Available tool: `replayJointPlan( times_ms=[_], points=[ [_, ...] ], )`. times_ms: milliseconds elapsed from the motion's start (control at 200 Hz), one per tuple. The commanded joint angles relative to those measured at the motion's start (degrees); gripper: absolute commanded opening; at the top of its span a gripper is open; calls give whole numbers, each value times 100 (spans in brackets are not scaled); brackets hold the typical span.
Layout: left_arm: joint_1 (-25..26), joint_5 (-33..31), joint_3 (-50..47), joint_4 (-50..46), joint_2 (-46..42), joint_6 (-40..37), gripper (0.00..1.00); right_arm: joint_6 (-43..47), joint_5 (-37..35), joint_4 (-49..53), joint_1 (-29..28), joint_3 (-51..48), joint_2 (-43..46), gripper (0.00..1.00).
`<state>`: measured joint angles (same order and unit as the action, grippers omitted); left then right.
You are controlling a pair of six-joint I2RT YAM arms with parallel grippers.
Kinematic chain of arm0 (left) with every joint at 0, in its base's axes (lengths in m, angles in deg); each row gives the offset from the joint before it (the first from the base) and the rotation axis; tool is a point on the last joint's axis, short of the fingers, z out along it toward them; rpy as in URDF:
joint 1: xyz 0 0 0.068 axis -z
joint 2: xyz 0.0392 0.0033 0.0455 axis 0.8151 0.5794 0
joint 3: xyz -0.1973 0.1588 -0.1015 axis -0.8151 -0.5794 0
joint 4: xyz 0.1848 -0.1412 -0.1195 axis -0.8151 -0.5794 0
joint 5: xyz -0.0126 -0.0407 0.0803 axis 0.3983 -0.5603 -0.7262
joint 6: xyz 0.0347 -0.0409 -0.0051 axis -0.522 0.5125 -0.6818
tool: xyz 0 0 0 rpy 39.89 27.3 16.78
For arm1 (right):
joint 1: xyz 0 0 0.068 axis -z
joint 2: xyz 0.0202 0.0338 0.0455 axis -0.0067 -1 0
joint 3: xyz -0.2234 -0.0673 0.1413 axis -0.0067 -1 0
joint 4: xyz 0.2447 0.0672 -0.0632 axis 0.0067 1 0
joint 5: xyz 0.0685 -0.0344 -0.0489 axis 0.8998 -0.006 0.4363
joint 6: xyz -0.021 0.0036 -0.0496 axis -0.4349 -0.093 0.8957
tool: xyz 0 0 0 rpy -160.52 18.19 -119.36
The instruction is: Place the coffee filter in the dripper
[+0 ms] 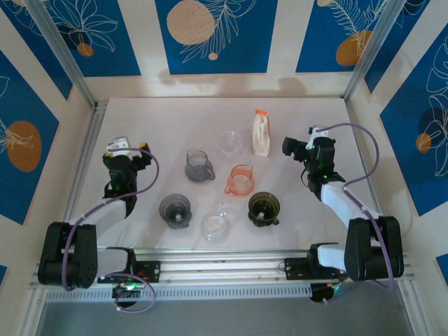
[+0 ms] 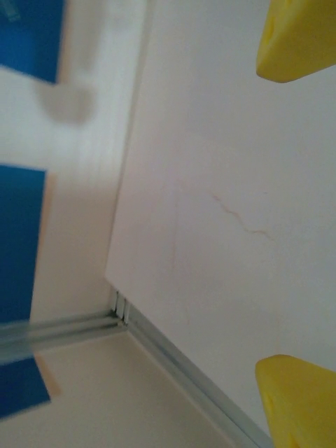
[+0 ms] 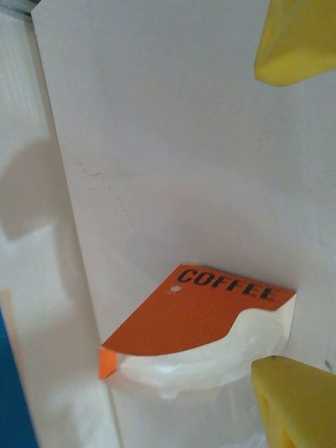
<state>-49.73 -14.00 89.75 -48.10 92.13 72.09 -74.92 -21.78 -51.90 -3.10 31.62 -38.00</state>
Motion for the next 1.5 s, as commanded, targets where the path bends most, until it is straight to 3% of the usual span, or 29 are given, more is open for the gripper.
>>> replayJointPlan(
  times_ms=[0, 35, 70, 155, 280, 380, 565, 740, 890, 1176, 1331, 1496],
  points=[
    [-103, -1095, 353, -1579, -527, 2761, 100, -1145, 50, 819, 192, 254, 216, 99],
    [-182, -1127, 464, -2257, -736, 3469, 100, -1450, 200, 938, 277, 268, 252, 99],
    [-280, -850, 482, -2375, -843, 3586, 100, -1757, 391, 1095, 387, 276, 285, 99],
    [-467, 180, 481, -2050, -898, 3386, 100, -2187, 1136, 1156, 717, 324, 161, 99],
    [-478, 726, 311, -1603, -1007, 3664, 100, -2464, 1430, 1178, 756, 345, 75, 99],
    [-477, 1179, 193, -1184, -1226, 3779, 99, -2227, 1840, 1775, 661, 654, 100, 99],
    [-261, 2661, 1383, -3402, -1130, 3293, 87, -1621, 1452, 2806, -273, 1027, 425, 99],
    [628, 3214, 1636, -4477, -1118, 2939, 85, -1370, 1486, 3362, -1324, 1275, 467, 99],
    [1588, 2902, 1603, -5270, -1474, 2607, 85, -1180, 1251, 4044, -2365, 1811, 165, 91],
    [2980, 2908, 1487, -6343, -1976, 2432, 84, -1238, 210, 5052, -4185, 2044, 66, 86],
    [3945, 2834, 1660, -6765, -1872, 2418, 77, -1479, -231, 5374, -4549, 1950, 269, 87],
    [5000, 2625, 1929, -7312, -1460, 2463, 76, -1691, -467, 5569, -4623, 1819, 581, 89]
  ],
)
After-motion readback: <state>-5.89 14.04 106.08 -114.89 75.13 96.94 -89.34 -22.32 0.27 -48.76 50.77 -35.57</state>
